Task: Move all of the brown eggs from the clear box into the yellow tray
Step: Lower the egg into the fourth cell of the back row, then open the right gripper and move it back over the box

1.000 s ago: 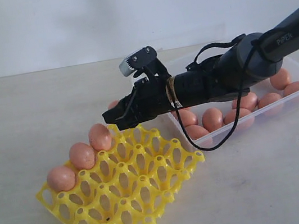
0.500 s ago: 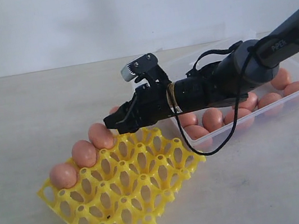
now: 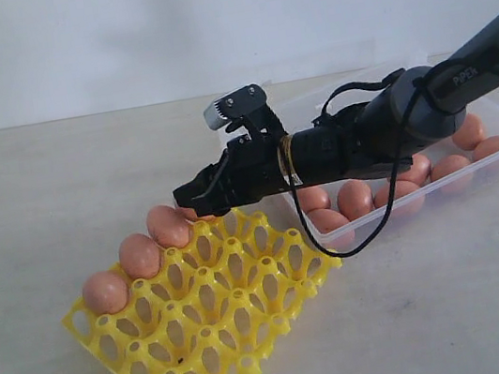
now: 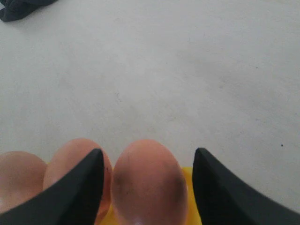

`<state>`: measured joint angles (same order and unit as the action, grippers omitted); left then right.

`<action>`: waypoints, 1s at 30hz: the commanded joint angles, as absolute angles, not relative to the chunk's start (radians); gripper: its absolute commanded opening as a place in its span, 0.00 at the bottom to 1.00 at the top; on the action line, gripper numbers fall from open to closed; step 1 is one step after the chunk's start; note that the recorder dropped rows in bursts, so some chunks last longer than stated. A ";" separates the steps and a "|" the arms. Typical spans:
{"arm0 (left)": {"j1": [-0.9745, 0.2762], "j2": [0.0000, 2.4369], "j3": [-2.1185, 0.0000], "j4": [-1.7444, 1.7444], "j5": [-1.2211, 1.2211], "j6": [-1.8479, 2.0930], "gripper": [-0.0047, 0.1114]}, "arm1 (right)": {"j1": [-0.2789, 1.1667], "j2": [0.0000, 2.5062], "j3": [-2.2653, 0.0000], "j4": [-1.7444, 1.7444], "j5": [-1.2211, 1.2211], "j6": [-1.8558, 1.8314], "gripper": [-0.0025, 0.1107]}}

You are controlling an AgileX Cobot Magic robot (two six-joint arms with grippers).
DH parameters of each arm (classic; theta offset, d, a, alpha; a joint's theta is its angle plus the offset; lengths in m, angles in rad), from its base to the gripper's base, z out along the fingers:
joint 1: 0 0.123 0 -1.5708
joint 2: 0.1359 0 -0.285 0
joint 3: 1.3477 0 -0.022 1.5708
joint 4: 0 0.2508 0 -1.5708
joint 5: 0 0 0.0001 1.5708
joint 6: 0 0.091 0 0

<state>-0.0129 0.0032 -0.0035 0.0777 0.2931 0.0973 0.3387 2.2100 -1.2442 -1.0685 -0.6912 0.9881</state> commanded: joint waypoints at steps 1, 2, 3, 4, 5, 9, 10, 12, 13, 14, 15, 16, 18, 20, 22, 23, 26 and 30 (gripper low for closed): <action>-0.021 0.000 0.000 0.076 0.293 0.094 0.08 | 0.339 2.209 -1.249 -1.063 -0.691 0.983 0.46; -0.021 0.000 0.000 0.076 0.293 0.094 0.08 | 0.339 2.209 -1.249 -1.056 -0.691 0.983 0.46; -0.021 0.000 0.000 0.076 0.293 0.094 0.08 | 0.339 2.209 -1.249 -1.051 -0.691 0.983 0.46; -0.021 0.000 0.000 0.076 0.293 0.094 0.08 | 0.339 2.207 -1.249 -1.046 -0.694 0.983 0.46; -0.021 0.000 0.000 0.076 0.293 0.094 0.08 | 0.339 2.205 -1.249 -1.041 -0.694 0.981 0.46; -0.021 0.000 0.000 0.076 0.293 0.094 0.08 | 0.339 2.178 -1.249 -0.996 -0.692 0.981 0.46; -0.021 0.000 0.000 0.076 0.293 0.094 0.08 | 0.339 2.166 -1.249 -0.991 -0.692 0.981 0.46; -0.021 0.000 0.000 0.076 0.293 0.094 0.08 | 0.339 2.145 -1.249 -0.989 -0.703 0.981 0.46; -0.021 0.000 0.000 0.076 0.293 0.094 0.08 | 0.339 2.134 -1.249 -0.992 -0.703 0.981 0.46; -0.021 0.000 0.000 0.076 0.293 0.094 0.08 | 0.339 2.124 -1.249 -0.994 -0.696 0.983 0.44; -0.021 0.000 0.000 0.076 0.293 0.094 0.08 | 0.339 2.111 -1.249 -1.004 -0.686 0.995 0.39; -0.021 0.000 0.000 0.076 0.293 0.094 0.08 | 0.339 2.102 -1.249 -1.023 -0.660 1.024 0.33; -0.021 0.000 0.000 0.076 0.293 0.094 0.08 | 0.339 2.093 -1.249 -1.093 -0.600 1.105 0.16; -0.021 0.000 0.000 0.076 0.293 0.094 0.08 | 0.339 2.090 -1.249 -1.185 -0.566 1.177 0.02; -0.021 0.000 0.000 0.076 0.293 0.094 0.08 | 0.339 2.080 -1.249 -1.221 -0.540 1.200 0.02; -0.021 0.000 0.000 0.076 0.293 0.094 0.08 | 0.339 2.071 -1.249 -1.221 -0.524 1.200 0.02; -0.021 0.000 0.000 0.076 0.293 0.094 0.08 | 0.336 2.027 -1.249 -1.218 -0.436 1.189 0.02; -0.021 0.000 0.000 0.076 0.293 0.094 0.08 | 0.335 1.930 -1.249 -1.228 -0.160 1.146 0.02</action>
<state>-0.0129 0.0032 -0.0035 0.0777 0.2931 0.0973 0.3387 2.0054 -1.2442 -1.2218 -0.3401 1.1795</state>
